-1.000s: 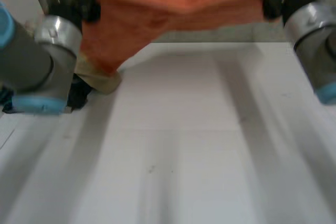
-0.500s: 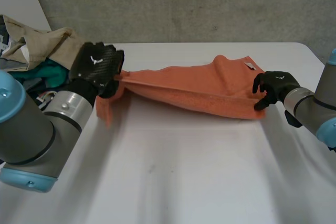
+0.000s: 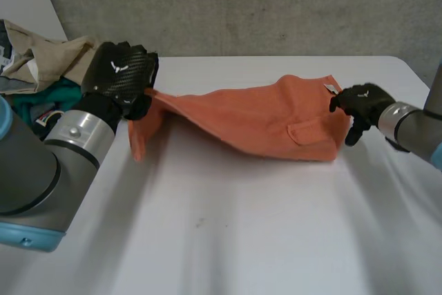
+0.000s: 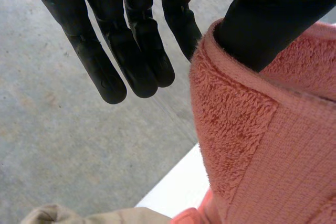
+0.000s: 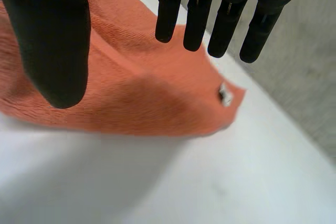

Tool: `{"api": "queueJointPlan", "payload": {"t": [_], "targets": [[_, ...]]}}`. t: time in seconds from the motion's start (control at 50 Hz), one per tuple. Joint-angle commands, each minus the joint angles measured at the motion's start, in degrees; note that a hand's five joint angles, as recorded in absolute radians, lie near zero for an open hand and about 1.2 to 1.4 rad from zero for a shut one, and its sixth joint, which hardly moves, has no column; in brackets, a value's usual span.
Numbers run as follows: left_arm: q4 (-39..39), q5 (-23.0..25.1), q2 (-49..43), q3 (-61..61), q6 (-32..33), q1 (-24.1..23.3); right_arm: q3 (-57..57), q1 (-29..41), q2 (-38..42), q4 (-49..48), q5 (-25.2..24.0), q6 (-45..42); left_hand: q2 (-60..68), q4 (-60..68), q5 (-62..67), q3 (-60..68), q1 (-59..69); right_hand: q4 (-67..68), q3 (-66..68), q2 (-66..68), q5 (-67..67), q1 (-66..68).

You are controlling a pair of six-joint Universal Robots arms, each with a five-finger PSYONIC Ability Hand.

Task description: Fold the laundry.

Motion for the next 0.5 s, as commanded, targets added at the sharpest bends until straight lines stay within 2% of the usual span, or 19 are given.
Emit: {"api": "queueJointPlan", "payload": {"t": [0.02, 0.12, 0.18, 0.4, 0.5], "targets": [[-0.3, 0.1, 0.5, -3.4, 0.1, 0.0, -1.8, 0.1, -3.3, 1.0, -2.7, -11.8, 11.4, 11.3, 13.4, 11.7, 12.9, 1.4, 0.9, 1.3, 3.0, 0.4], [-0.3, 0.1, 1.6, -4.7, 0.1, -0.1, -6.4, 0.6, 0.4, 5.9, -8.0, -12.4, 11.4, 11.3, 13.4, 11.7, 12.9, 1.5, 1.1, 1.4, 3.1, 0.6], [-0.3, 0.1, 2.1, -5.1, 0.1, -0.1, -8.9, 1.5, 3.6, 7.6, -9.5, -13.1, 11.4, 11.3, 13.4, 11.7, 12.9, 1.7, 1.3, 1.6, 3.3, 0.8], [-0.3, 0.1, 2.3, -5.5, 0.0, -0.1, -13.6, 5.3, 10.3, 9.1, -12.6, -16.2, 11.4, 11.3, 13.4, 11.7, 12.9, 1.9, 1.4, 1.8, 3.5, 0.9], [-0.3, 0.1, 2.4, -6.0, 0.0, 0.0, -17.8, 7.0, 14.6, 9.6, -12.4, -16.9, 11.4, 11.3, 13.4, 11.7, 12.9, -2.0, -2.4, -2.1, -0.4, -2.9]]}}
